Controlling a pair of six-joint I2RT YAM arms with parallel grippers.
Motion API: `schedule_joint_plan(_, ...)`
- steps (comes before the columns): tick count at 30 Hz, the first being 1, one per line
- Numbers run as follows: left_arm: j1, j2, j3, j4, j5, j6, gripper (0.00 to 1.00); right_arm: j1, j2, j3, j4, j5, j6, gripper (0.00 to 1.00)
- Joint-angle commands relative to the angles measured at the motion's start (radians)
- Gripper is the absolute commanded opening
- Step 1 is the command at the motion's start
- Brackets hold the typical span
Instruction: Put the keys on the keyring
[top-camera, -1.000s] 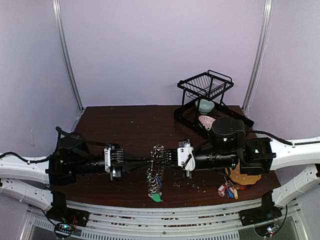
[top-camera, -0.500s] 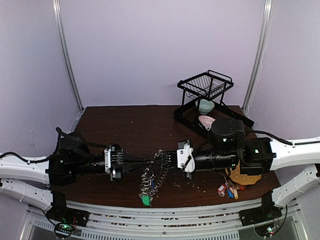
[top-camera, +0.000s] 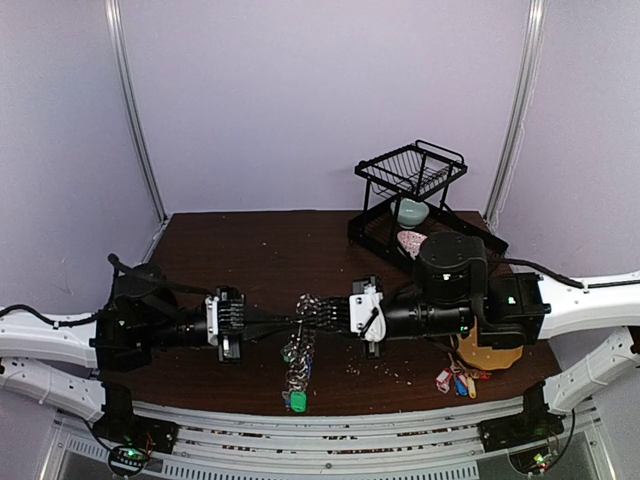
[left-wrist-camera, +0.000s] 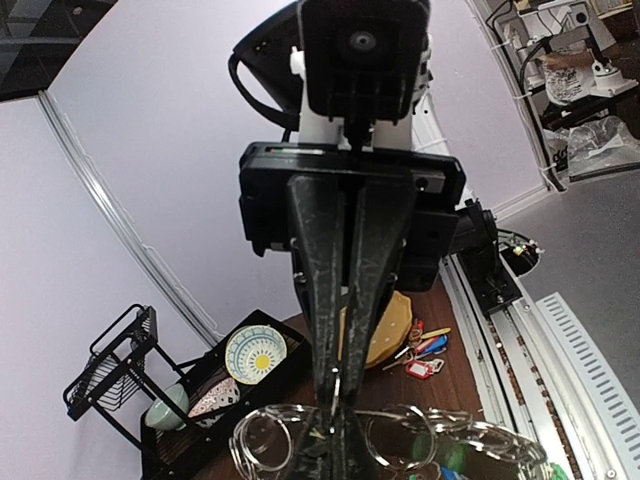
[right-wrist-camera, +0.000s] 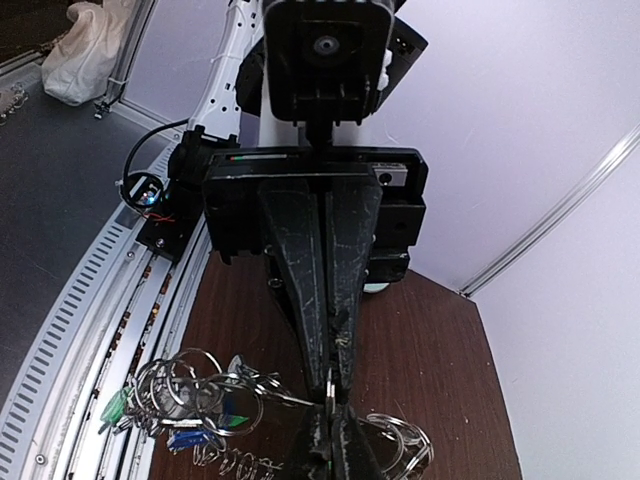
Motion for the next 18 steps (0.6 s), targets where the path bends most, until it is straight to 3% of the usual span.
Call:
schedule_joint_plan(1,0.005,-0.063,-0.017,0.026,-0.032,0.154,0.00,0.008,-0.029,0.016,0.028,0.006,0.004,0.11)
schedule_joint_plan(6,-0.031,-0.163,-0.041,-0.083,-0.148,0.468,0.00,0.000,-0.085,-0.007,-0.014,0.009,0.076,0.29)
schedule_joint_plan(10,-0.099,-0.178,-0.010,-0.209,-0.266,0.679,0.00,-0.056,-0.123,-0.015,-0.063,0.014,0.273,0.41)
schedule_joint_plan(13,-0.117,-0.156,0.014,-0.262,-0.317,0.724,0.00,-0.129,-0.117,0.005,-0.125,0.097,0.514,0.43)
schedule_joint_plan(18,-0.118,-0.159,0.002,-0.253,-0.300,0.662,0.00,-0.271,-0.090,0.017,-0.408,0.341,0.952,0.44)
